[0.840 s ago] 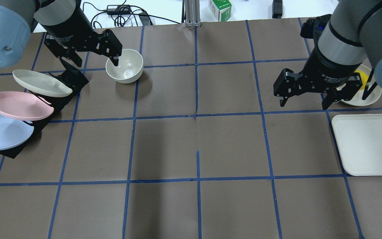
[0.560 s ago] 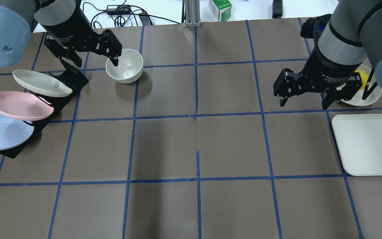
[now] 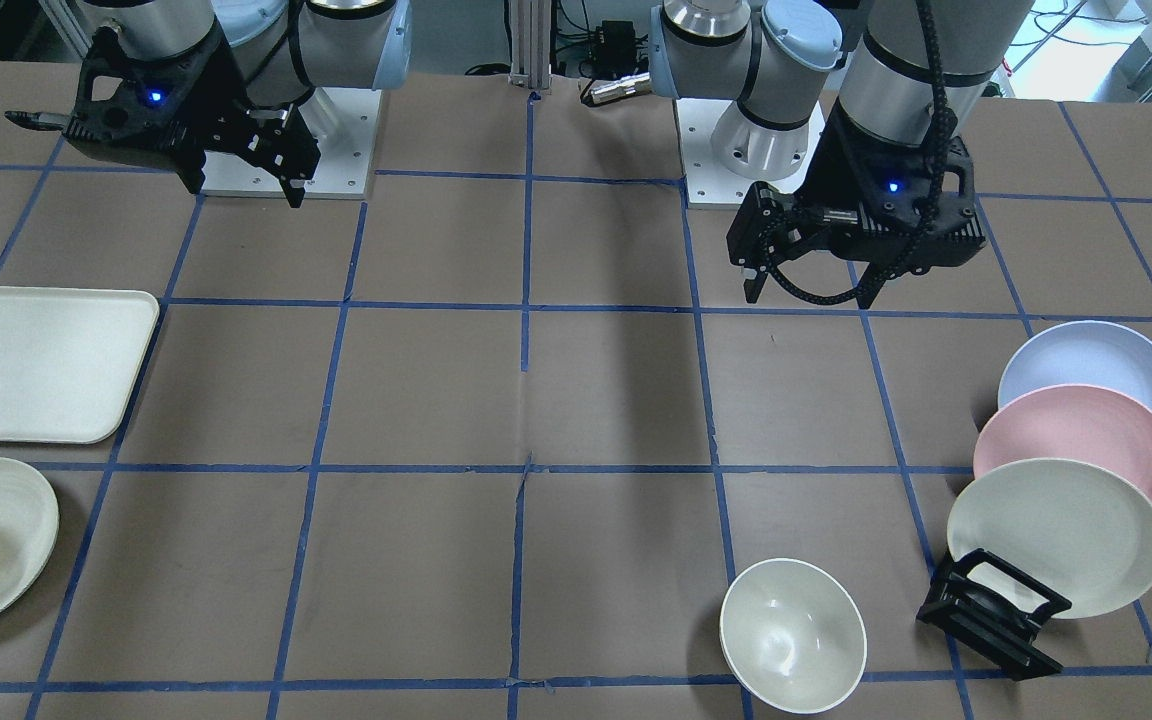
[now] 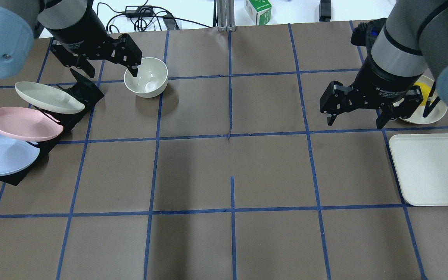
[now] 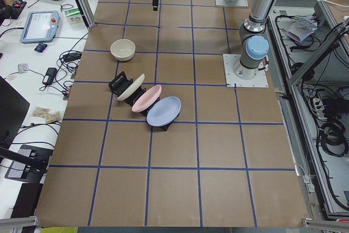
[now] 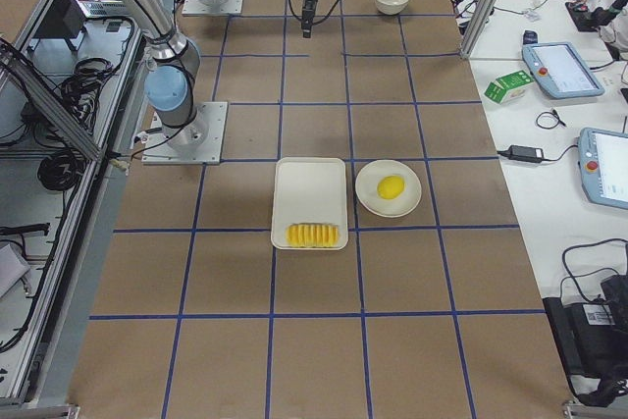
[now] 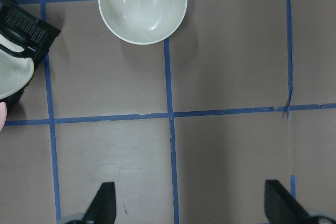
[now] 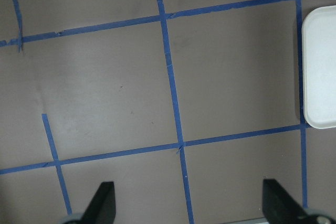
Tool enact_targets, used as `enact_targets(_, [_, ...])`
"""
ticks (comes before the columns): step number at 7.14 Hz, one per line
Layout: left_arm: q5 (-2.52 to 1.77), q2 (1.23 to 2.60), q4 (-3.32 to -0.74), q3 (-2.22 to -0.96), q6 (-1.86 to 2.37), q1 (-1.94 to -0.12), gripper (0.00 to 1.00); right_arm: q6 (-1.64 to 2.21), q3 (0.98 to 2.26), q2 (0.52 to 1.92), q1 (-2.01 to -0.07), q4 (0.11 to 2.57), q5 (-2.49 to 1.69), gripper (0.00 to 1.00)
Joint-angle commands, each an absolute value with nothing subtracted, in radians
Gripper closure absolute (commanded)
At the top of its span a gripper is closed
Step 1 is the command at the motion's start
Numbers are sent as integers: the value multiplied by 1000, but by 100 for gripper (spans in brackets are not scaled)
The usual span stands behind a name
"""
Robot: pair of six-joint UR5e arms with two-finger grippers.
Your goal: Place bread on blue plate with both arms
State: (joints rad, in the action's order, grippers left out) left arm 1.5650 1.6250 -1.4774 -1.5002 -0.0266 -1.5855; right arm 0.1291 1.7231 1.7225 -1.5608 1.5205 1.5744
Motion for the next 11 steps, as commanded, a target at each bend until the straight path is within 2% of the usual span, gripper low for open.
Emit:
enact_targets(1, [1563,1618,-1479,-1487,-34,-1560,0,117,1762,1721,-1559,1534,1586,0])
enact_targets(4, [1555,1617,-1480,-1480,-17,-1464,0,110,1798,1718,-1409,1539,1589,0])
enact_targets(6, [1571,1597,-1477,-1477,-17,-1280,0,-89,1819,1712,-1237,1572,1603,0])
enact_targets(9, [1572,1617,-1479,-1497,-8,-960,0,-497,1949,1689,-943,1812,1641,0])
enact_targets(11, [1632,1695,-1474,-1567,-17,-780,0,-718,2038,1603,-768,2028,1640,0])
